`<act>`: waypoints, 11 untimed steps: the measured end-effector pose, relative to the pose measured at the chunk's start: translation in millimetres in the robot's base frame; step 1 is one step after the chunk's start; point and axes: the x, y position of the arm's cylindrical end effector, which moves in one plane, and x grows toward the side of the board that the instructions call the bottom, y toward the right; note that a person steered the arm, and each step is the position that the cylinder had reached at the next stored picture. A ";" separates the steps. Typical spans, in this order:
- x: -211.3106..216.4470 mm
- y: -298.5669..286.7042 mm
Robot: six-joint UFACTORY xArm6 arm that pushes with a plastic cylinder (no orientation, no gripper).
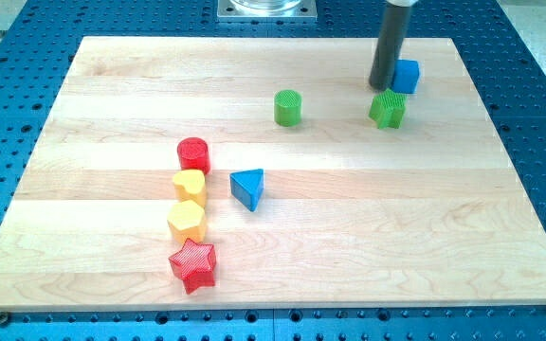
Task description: Nudge the green star
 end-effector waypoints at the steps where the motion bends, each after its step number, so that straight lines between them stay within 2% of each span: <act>1: 36.7 27.0; 2: -15.1 52.4; 3: -19.4 58.5; 4: 16.4 23.4; 5: -8.6 36.1; 6: -13.4 64.0; 7: -4.7 7.9; 8: -25.7 34.9; 9: -27.0 74.5; 10: 69.4 97.6; 11: 138.6 41.2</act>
